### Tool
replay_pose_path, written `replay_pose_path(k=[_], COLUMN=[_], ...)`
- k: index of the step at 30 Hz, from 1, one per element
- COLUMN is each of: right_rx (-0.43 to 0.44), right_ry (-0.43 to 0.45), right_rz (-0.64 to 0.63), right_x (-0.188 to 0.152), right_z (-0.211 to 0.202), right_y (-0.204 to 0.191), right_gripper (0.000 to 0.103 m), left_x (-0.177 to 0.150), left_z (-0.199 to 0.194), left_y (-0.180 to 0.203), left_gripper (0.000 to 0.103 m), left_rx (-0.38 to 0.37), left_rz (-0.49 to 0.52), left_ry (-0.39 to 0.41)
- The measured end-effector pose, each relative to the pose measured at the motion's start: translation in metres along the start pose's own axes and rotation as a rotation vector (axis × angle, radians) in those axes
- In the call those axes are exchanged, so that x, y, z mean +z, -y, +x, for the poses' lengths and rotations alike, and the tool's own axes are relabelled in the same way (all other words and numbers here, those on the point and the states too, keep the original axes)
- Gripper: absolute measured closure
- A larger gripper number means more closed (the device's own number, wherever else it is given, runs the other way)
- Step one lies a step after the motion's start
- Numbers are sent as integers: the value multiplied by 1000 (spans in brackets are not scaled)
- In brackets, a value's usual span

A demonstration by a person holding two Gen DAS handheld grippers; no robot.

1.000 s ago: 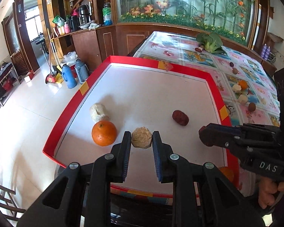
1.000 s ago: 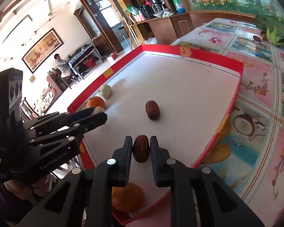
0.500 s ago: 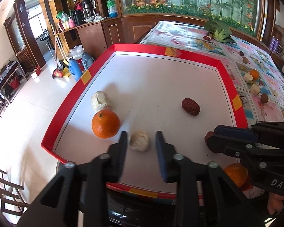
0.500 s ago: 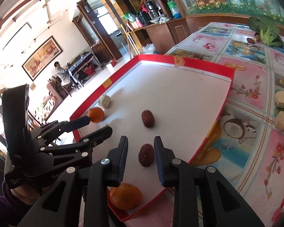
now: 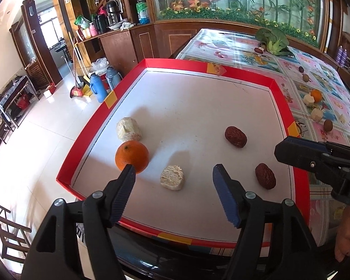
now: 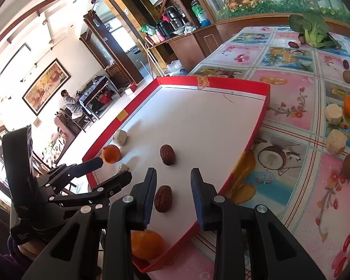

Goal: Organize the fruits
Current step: 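Grasp a brown round fruit with the right gripper while the left gripper grasps a beige cube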

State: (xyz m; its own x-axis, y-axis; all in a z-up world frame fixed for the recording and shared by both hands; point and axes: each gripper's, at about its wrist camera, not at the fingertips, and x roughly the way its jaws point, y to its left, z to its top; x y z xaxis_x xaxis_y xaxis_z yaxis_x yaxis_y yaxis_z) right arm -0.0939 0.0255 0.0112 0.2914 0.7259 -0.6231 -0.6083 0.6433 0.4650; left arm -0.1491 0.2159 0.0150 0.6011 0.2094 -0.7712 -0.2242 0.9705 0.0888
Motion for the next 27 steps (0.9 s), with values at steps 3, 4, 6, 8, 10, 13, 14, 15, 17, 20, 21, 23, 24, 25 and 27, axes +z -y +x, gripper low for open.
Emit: replay_pose_path(k=[3,4,6,8,10,13,14,15,17,20,21,23,24,25,27], right_rx=[1,3,4,-7,-25,-69,-97,-120,-185,-277,-302,-332,-337,-337,-333], right_ry=[12,15,19,32,50,84,98,108,134,124,110,71,51,43,38], right_rz=[17,25,41,52,55,41,31,26,16,-7,-13,-19,-22,-26,-49], right_x=[1,1,2,2,3,2,1,-1,-4,-9,-9,-8,-7,-7,-4], right_z=[-4,-6,-9,-16,-26,-46,-58,-66,-84,-101,-102,-98,-93,-90,-83], right_y=[5,7,12,18,26,41,50,57,75,100,106,113,114,113,109], right_gripper=[74,74,74,74,74,74,74,74,74,74,74,74,74,74,74], left_x=[0,0,0,1,1,2,2,2,3,4,5,6,6,7,9], left_z=[-2,-2,-3,-4,-5,-6,-5,-5,-6,-9,-9,-11,-11,-11,-12], left_y=[1,1,1,1,0,-3,-4,-6,-10,-16,-16,-16,-15,-12,-4], left_gripper=[32,30,28,28,28,28,28,28,27,23,23,23,23,23,23], left_rx=[-1,-1,-2,-1,1,9,9,9,10,17,21,24,23,24,20], left_rz=[-1,-1,-4,-4,-6,-15,-21,-28,-43,-60,-63,-64,-62,-59,-45], left_ry=[0,-1,-1,-4,-5,-12,-16,-20,-27,-24,-21,-17,-16,-15,-11])
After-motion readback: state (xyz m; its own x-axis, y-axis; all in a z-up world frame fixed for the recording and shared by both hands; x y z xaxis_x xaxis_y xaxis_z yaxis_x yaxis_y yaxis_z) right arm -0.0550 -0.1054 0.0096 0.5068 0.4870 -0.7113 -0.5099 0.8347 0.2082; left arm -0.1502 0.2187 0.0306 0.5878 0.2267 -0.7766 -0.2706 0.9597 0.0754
